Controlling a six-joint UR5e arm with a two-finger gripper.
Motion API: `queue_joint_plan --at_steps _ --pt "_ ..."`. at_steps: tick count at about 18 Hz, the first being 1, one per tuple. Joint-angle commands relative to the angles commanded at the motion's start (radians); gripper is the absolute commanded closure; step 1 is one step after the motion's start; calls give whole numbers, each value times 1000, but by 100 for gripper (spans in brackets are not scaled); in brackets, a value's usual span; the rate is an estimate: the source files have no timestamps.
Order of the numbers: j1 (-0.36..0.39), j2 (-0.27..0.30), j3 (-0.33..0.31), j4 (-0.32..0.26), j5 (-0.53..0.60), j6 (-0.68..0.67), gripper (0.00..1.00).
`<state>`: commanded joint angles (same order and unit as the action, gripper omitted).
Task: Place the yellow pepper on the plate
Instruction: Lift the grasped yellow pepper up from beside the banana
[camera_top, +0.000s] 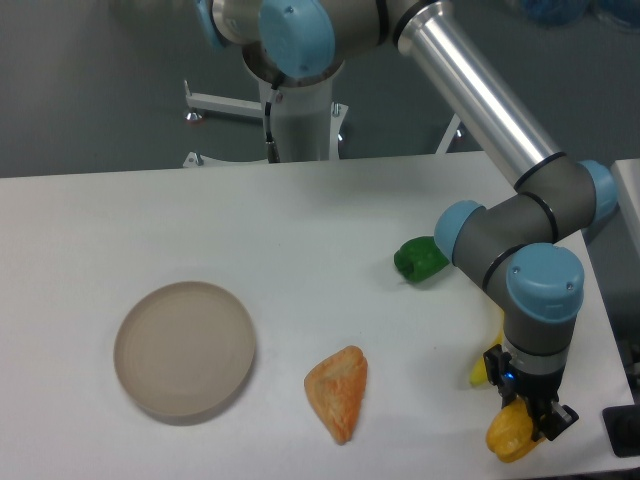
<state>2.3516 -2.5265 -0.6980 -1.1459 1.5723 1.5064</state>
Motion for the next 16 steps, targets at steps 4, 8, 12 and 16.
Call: queue_joint_plan --at_steps 4,8,12,16 --pt "-9 24 -17 -12 5 -15 60" --pt "-31 118 -132 -14 5 -86 60" --pt "-54 259 -294 -35 3 -149 60" --pt "-121 382 -411 -122 -3 -394 60"
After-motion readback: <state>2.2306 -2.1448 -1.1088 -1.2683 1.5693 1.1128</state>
